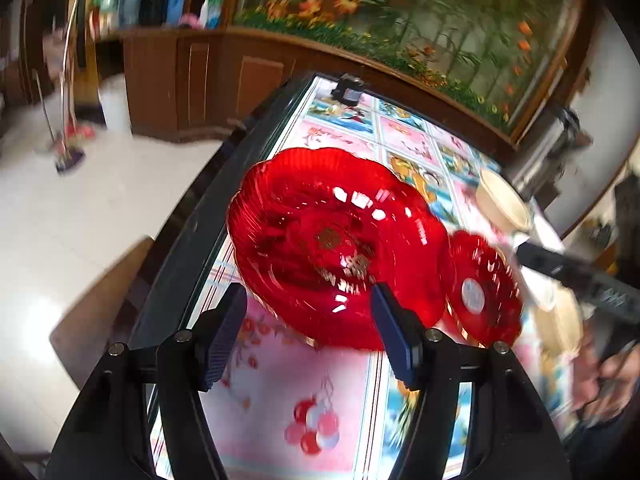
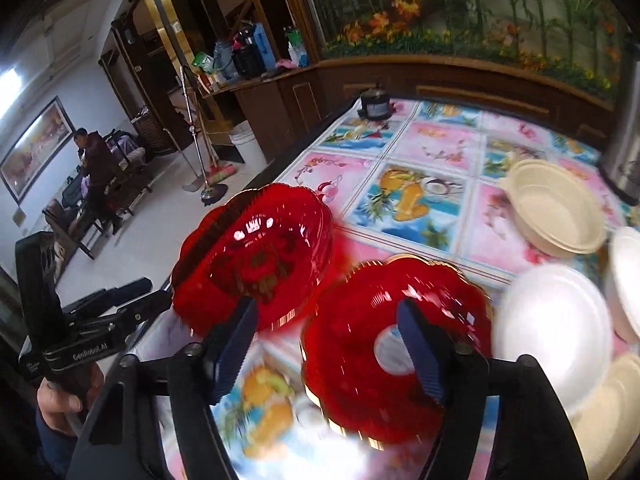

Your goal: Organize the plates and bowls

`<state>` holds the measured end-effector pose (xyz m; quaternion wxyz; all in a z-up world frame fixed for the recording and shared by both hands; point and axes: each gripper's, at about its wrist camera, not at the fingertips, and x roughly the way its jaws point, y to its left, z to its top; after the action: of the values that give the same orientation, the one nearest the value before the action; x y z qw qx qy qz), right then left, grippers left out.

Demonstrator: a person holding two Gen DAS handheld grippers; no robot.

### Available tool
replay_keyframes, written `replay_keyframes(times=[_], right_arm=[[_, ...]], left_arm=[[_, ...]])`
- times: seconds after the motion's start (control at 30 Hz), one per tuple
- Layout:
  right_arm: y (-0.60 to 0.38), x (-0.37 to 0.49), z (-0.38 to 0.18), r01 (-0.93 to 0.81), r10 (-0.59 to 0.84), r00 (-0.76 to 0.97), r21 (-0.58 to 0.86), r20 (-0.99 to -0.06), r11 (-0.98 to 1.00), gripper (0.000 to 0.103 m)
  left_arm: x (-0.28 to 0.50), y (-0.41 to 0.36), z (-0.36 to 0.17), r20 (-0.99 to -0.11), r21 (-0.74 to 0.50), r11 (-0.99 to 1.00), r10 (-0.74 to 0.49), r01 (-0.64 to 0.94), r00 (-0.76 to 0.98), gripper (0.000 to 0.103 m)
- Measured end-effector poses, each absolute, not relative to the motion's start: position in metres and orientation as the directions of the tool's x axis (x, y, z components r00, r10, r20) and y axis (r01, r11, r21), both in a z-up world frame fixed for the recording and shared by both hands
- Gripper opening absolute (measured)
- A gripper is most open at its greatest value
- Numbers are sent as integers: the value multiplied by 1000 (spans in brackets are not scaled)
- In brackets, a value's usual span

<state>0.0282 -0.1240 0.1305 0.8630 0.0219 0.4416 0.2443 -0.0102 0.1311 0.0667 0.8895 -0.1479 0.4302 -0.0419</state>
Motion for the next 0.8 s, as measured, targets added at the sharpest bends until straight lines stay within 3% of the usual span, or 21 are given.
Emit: replay_keyframes(times=[0.1, 0.13, 0.2, 0.37, 0.4, 0.43, 0.47, 0.5, 0.8], right_arm=[[-112, 55, 118, -381, 436, 470, 269, -768, 885, 65], [-108, 65, 112, -374, 435, 457, 276, -775, 885, 56], [-100, 79, 102, -354, 408, 432, 265, -804, 897, 44], [-91, 101, 81, -339, 407, 419, 277, -811, 899, 42], [-89, 104, 78, -342, 416, 411, 286, -811, 895, 41], [-86, 106, 74, -343, 417, 402, 288, -815, 894, 32], [-84, 108, 71, -342, 415, 394, 289, -820, 894, 13], [-80, 108, 67, -343, 424, 374, 302, -825, 890, 5], [-80, 63, 81, -368, 427, 395, 286, -813, 885, 5]], left_arm=[[7, 147, 57, -760, -343, 935, -217, -94, 612, 63], [12, 151, 53, -763, -349, 932, -220, -101, 608, 61], [20, 156, 45, -773, -354, 926, -212, -129, 598, 44], [31, 159, 29, -783, -374, 918, -234, -135, 577, 37], [32, 160, 27, -785, -370, 918, -229, -140, 576, 31], [34, 160, 23, -792, -357, 922, -215, -148, 571, 27], [35, 159, 21, -797, -349, 925, -210, -149, 566, 23], [35, 160, 19, -798, -348, 926, -210, -147, 566, 21], [-7, 151, 27, -802, -278, 952, -157, -127, 577, 21]])
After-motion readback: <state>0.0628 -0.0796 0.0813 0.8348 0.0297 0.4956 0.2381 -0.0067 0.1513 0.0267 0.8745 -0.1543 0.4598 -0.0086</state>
